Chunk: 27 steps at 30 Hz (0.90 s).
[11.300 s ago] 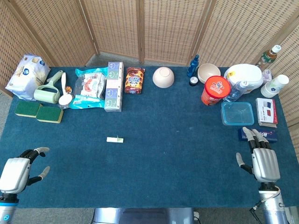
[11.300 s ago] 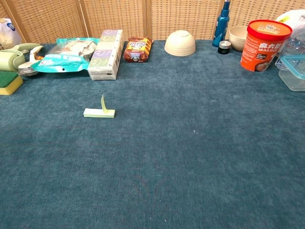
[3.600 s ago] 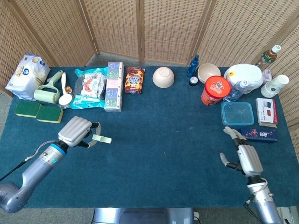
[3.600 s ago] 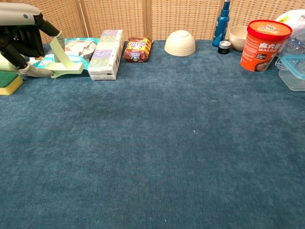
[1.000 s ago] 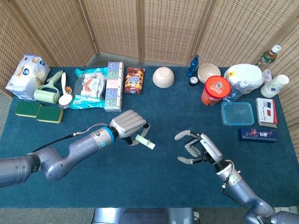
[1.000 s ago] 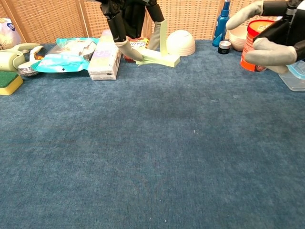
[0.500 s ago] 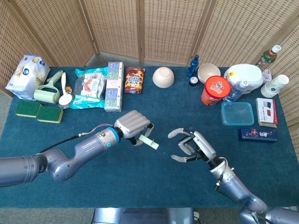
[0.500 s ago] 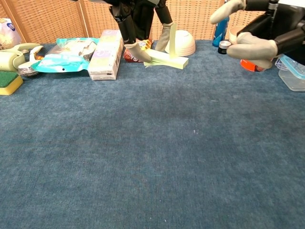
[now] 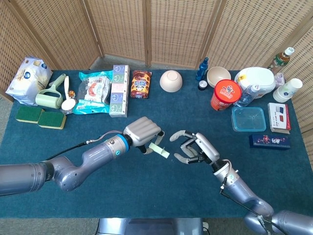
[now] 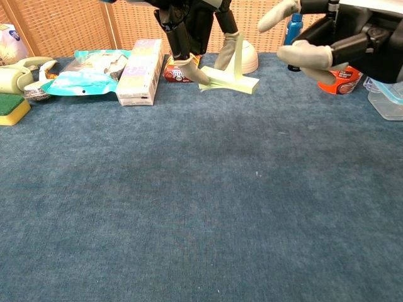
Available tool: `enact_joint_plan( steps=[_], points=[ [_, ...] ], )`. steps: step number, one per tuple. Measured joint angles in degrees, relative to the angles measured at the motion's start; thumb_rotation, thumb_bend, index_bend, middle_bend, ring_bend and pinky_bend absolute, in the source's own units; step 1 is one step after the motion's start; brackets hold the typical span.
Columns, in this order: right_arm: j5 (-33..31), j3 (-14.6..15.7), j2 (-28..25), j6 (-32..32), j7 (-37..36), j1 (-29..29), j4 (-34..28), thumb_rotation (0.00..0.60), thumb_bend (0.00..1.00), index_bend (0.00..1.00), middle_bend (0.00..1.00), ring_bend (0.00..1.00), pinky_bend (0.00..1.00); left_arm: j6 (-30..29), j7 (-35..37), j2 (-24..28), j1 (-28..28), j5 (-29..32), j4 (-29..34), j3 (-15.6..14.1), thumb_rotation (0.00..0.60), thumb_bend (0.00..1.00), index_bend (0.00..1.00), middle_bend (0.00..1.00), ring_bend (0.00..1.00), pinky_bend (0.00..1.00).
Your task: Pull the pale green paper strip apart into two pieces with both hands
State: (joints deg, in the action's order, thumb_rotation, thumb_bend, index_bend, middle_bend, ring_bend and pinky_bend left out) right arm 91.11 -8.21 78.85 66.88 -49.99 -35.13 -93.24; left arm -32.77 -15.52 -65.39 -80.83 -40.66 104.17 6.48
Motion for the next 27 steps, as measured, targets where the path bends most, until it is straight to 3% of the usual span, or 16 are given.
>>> enact_joint_plan(
  steps=[12, 27],
  points=[
    [-0.9, 0.1, 1.0, -0.5, 0.4, -0.6, 0.5, 0.600, 0.39, 0.48, 0.98, 0.96, 0.85, 0.0, 0.3, -0.3, -1.0, 0.9, -0.6, -0.5, 0.600, 0.45, 0.78, 1.00, 1.00, 1.00],
    [-1.5, 0.3, 1.8, -0.4, 0.7, -0.8, 0.8, 0.600, 0.39, 0.47, 0.98, 0.96, 0.85, 0.3, 0.7, -1.1, -2.2, 1.3, -1.3, -0.9, 0.600, 0.45, 0.78, 1.00, 1.00, 1.00]
  ],
)
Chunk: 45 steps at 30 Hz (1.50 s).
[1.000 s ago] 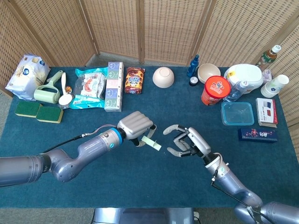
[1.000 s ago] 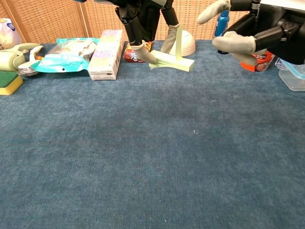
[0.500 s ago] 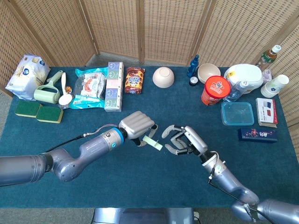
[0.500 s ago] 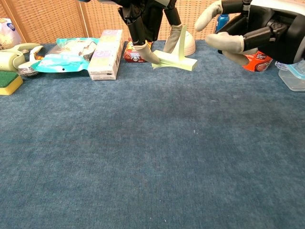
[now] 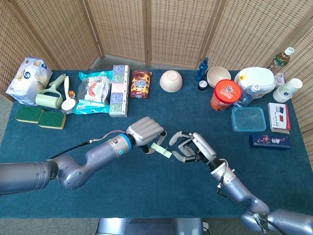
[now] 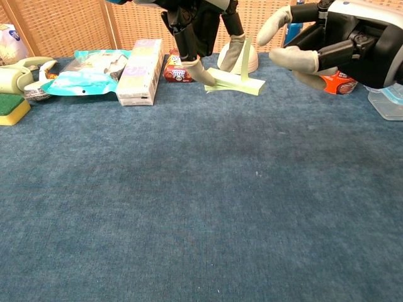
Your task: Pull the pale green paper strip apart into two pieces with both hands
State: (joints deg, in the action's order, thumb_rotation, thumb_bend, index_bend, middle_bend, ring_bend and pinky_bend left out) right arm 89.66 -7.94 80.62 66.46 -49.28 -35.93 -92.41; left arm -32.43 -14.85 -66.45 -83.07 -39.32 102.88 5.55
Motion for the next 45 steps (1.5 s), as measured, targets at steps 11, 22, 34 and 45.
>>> enact_joint_plan(
  steps=[11, 22, 34, 45],
  points=[
    [0.7, 0.6, -0.3, -0.1, 1.0, -0.2, -1.1, 0.600, 0.39, 0.46, 0.98, 0.96, 0.85, -0.2, 0.2, -0.5, -0.7, 0.7, -0.9, -0.3, 0.600, 0.45, 0.78, 1.00, 1.00, 1.00],
    [0.3, 0.5, -0.5, -0.4, 2.2, -0.6, -1.9, 0.600, 0.39, 0.43, 0.97, 0.96, 0.85, 0.4, 0.7, -0.9, -1.1, 0.4, -1.0, -0.4, 0.600, 0.45, 0.78, 1.00, 1.00, 1.00],
    [0.2, 0.6, -0.4, -1.0, 1.6, -1.0, -1.5, 0.600, 0.39, 0.42, 0.97, 0.96, 0.85, 0.3, 0.9, -0.8, -1.4, 0.3, -0.8, -0.8, 0.600, 0.45, 0.78, 1.00, 1.00, 1.00],
    [0.9, 1.0, 0.0, -0.7, 1.9, -1.2, -1.8, 0.600, 0.39, 0.44, 0.97, 0.96, 0.85, 0.3, 1.1, -1.2, -1.9, 0.8, -1.7, -0.9, 0.600, 0.45, 0.78, 1.00, 1.00, 1.00]
  ],
)
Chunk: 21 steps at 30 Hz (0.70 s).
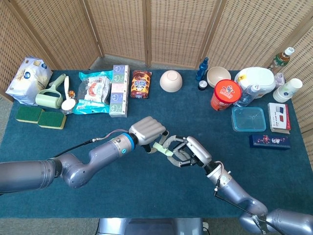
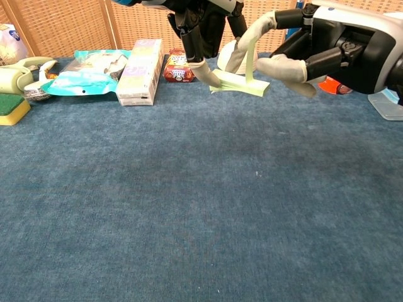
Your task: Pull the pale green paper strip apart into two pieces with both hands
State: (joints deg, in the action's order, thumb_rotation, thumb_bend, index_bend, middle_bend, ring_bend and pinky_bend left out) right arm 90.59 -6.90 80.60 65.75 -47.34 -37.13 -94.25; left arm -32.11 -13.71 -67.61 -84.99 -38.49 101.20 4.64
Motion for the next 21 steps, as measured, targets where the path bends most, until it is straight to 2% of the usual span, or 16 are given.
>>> enact_joint_plan(
  steps=[21],
  points=[
    [-0.1, 0.0, 0.3, 0.3, 0.3, -0.2, -0.1, 0.600, 0.41, 0.48, 0.97, 0.96, 0.85, 0.0, 0.4, 1.1, -0.1, -0.6, 1.4, -0.1, 0.600, 0.45, 0.78, 1.00, 1.00, 1.00]
  ],
)
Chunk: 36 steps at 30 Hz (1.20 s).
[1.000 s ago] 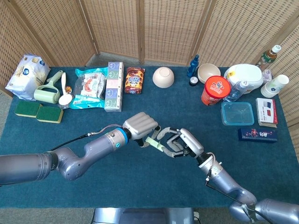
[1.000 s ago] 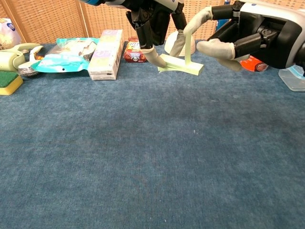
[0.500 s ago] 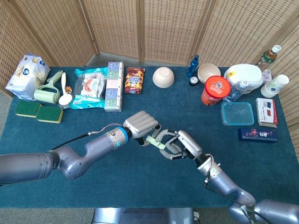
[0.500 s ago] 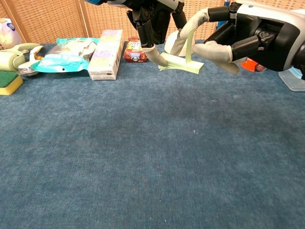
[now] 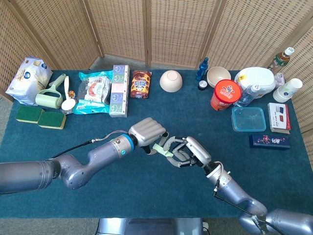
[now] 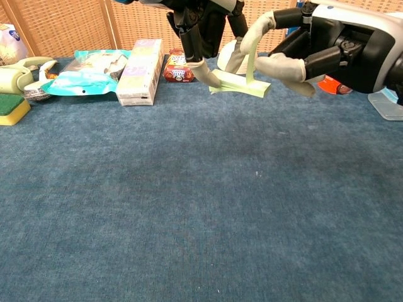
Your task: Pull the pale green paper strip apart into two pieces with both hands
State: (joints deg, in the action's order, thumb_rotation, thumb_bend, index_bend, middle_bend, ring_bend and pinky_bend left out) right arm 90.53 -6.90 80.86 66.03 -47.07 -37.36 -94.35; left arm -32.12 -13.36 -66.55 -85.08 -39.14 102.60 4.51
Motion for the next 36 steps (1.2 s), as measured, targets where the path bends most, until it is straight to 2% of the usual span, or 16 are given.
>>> enact_joint_plan(
  steps=[36],
  points=[
    [-0.6, -0.2, 0.5, 0.1, 0.7, -0.2, 0.5, 0.600, 0.44, 0.61, 0.99, 0.97, 0.85, 0.2, 0.9, -0.4, 0.4, -0.7, -0.5, -0.3, 0.600, 0.45, 0.78, 1.00, 1.00, 1.00]
  ],
)
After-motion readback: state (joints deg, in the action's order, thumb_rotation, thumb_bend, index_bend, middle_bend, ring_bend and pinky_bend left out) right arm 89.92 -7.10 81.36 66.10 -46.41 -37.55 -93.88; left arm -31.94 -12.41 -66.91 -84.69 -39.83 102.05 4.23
